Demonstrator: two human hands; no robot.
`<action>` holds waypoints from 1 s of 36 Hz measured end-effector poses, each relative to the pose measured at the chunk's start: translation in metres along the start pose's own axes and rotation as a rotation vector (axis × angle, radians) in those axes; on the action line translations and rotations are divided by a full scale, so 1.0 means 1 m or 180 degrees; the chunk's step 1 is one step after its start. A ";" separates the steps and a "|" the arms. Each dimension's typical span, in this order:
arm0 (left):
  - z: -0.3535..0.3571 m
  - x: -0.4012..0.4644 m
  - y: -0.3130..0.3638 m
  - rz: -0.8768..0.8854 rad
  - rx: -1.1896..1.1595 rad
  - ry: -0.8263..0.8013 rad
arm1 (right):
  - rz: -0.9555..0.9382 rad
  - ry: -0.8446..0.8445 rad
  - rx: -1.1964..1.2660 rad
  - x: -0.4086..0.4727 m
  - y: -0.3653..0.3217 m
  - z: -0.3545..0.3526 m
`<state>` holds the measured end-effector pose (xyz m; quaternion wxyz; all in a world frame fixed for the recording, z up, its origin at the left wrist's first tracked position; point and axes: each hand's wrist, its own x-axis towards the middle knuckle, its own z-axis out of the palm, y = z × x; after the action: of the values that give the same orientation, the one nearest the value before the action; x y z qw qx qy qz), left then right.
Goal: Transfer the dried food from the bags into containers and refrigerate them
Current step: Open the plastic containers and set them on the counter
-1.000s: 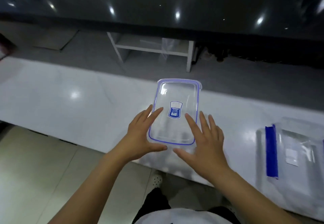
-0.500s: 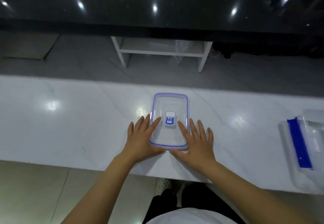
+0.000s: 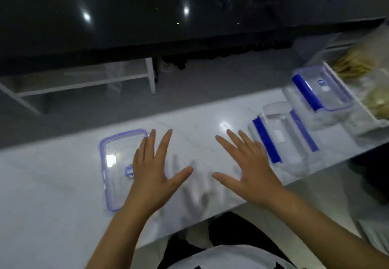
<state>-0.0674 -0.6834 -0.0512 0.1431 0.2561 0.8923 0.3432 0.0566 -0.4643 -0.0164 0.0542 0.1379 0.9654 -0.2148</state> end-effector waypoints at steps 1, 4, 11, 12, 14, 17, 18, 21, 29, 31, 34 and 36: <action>0.010 0.005 0.017 0.0150 -0.0062 -0.0088 | 0.0140 0.0121 0.0010 -0.006 0.016 -0.015; 0.044 0.014 0.068 0.0496 -0.0085 -0.0444 | 0.0496 0.0401 0.0092 -0.028 0.068 -0.057; 0.141 0.031 0.153 0.0690 0.0199 -0.0874 | 0.0905 -0.0151 0.0036 -0.052 0.205 -0.098; 0.154 0.033 0.161 0.0686 0.0202 -0.0911 | 0.0878 -0.0315 0.0064 -0.053 0.223 -0.098; 0.177 0.039 0.176 0.0591 0.0178 -0.0934 | 0.0698 -0.0612 0.0148 -0.050 0.254 -0.095; 0.202 0.044 0.198 0.0379 0.0113 -0.0883 | 0.0306 -0.0711 0.0969 -0.045 0.289 -0.095; 0.208 0.043 0.204 0.0286 0.0112 -0.0900 | 0.0179 -0.0739 0.1178 -0.044 0.298 -0.095; 0.223 0.041 0.219 -0.0045 0.0038 -0.0916 | -0.0169 -0.0956 0.1194 -0.037 0.319 -0.095; 0.232 0.042 0.247 -0.0715 -0.0213 -0.0339 | -0.0628 -0.1527 0.1194 -0.012 0.320 -0.094; 0.227 0.049 0.246 -0.0799 -0.0119 -0.0190 | -0.0734 -0.1498 0.1230 0.001 0.315 -0.094; 0.218 0.063 0.242 -0.0862 -0.0011 -0.0014 | -0.0909 -0.1331 0.1151 0.022 0.305 -0.093; 0.212 0.074 0.239 -0.0958 0.0016 0.0095 | -0.0978 -0.1216 0.1009 0.038 0.298 -0.092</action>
<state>0.0484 -0.3766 -0.0464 0.1791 0.1148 0.9234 0.3194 0.1021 -0.1569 -0.0591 0.1796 -0.0461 0.9016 -0.3907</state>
